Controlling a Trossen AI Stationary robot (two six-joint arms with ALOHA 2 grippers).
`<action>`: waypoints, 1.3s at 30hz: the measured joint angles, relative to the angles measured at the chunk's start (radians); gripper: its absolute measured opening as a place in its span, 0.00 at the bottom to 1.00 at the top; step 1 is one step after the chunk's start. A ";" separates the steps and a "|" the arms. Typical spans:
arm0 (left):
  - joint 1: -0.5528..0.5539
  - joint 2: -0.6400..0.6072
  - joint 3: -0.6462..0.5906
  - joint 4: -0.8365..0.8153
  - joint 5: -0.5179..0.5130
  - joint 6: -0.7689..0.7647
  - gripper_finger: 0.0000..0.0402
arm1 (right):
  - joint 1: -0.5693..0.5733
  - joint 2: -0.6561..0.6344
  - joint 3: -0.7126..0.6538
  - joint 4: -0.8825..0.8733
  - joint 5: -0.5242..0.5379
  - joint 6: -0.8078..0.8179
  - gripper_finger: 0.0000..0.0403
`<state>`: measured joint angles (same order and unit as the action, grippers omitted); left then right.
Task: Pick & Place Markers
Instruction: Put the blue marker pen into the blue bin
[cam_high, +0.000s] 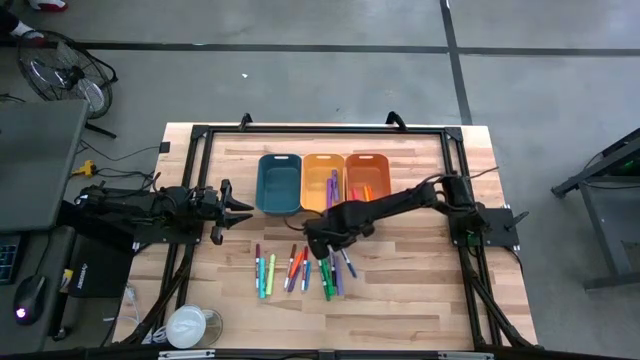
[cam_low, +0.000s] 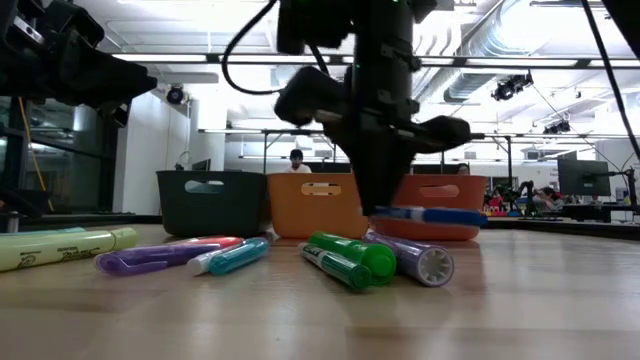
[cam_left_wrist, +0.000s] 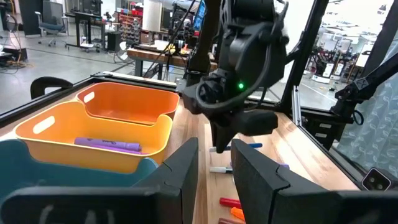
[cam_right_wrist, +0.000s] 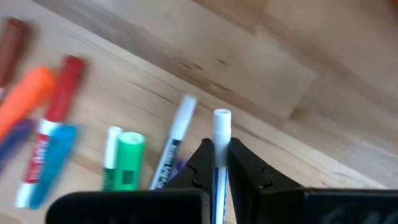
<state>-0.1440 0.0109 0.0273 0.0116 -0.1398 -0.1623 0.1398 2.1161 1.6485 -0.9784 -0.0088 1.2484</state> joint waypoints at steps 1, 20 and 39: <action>0.000 0.000 0.000 0.000 0.000 0.000 0.23 | -0.004 0.000 0.013 -0.008 0.004 -0.007 0.04; 0.000 0.000 0.000 0.000 0.000 0.000 0.23 | -0.141 -0.004 0.285 0.035 0.124 -0.181 0.03; 0.000 0.000 0.000 0.000 0.000 0.000 0.23 | -0.244 0.046 0.288 0.425 0.235 -0.209 0.03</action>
<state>-0.1440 0.0105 0.0273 0.0116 -0.1398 -0.1619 -0.1047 2.1620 1.9368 -0.5535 0.2267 1.0395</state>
